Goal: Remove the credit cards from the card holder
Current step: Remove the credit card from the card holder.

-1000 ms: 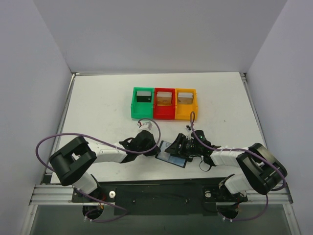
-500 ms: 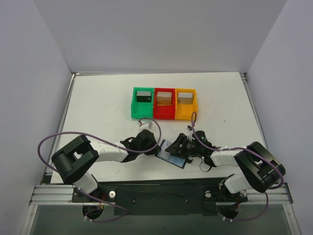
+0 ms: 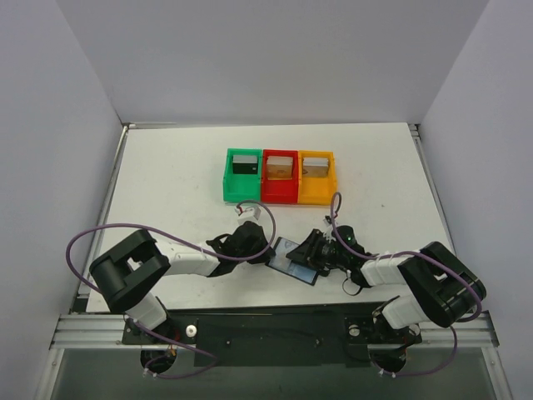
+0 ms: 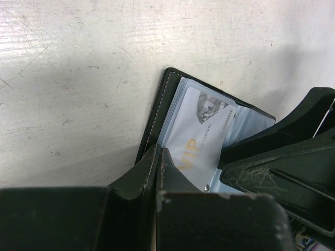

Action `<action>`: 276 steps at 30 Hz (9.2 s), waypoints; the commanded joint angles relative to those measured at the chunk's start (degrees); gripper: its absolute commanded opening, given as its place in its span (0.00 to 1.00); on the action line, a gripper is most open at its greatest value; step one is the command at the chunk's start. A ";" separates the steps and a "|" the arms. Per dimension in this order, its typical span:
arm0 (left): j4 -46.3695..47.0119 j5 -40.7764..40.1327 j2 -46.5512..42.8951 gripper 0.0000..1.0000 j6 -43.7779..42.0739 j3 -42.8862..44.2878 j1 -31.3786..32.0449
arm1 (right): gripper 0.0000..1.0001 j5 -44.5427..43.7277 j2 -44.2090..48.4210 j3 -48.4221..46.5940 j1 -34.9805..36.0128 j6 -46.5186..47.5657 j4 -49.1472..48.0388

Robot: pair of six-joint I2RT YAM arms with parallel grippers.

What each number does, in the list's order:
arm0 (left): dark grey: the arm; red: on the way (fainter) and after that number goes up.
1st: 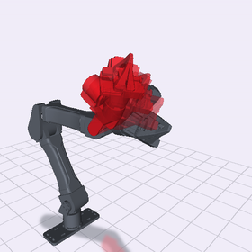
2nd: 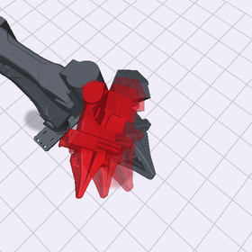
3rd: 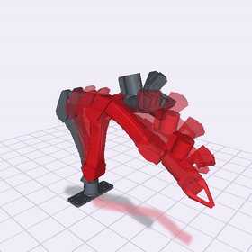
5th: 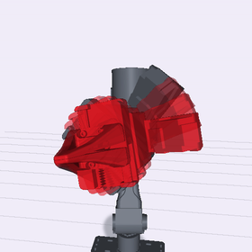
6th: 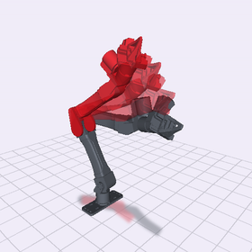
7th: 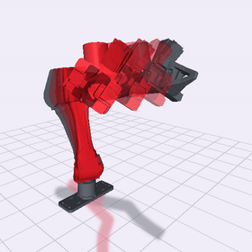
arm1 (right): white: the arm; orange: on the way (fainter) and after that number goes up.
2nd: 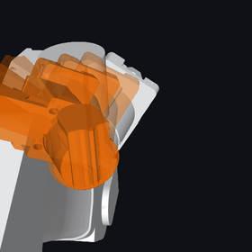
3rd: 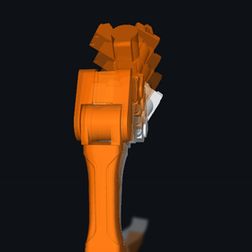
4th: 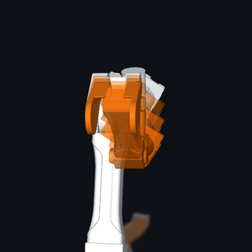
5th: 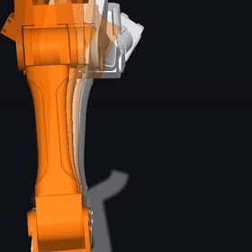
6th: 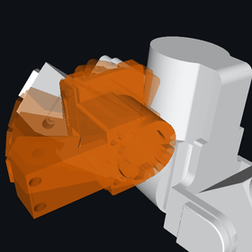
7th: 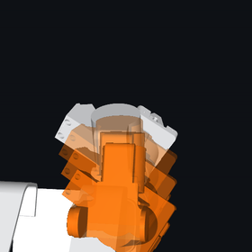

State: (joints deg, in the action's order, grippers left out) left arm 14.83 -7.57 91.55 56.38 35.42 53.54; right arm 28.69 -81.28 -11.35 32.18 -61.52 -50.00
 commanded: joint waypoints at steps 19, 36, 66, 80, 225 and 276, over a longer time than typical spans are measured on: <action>-7.18 3.27 5.13 0.02 -0.39 -0.61 2.18 | 0.41 -0.39 3.58 0.81 -1.16 -1.50 -9.42; -6.75 3.79 -5.60 0.33 -0.66 -4.39 2.10 | 0.42 -0.30 7.63 -3.32 -1.60 10.01 10.89; 14.61 4.58 -34.69 0.85 -2.58 -22.94 -7.48 | 0.63 -1.18 12.89 -15.90 1.21 24.43 34.20; 32.89 19.79 -11.23 0.19 -1.19 -17.40 -7.66 | 0.32 5.94 6.23 -9.66 1.83 15.99 15.21; 13.91 8.19 -14.47 0.38 -0.92 -18.37 -7.84 | 0.41 12.18 -15.50 -6.22 -0.98 3.59 -13.20; 18.04 6.61 -14.73 0.38 1.72 -17.40 -6.43 | 0.41 11.74 -15.40 -5.52 -0.98 4.12 -12.67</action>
State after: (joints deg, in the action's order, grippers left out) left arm 30.55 -0.60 78.89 57.84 16.12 46.74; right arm 40.97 -96.86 -16.73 31.16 -59.77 -63.46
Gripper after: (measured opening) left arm 0.379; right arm 0.414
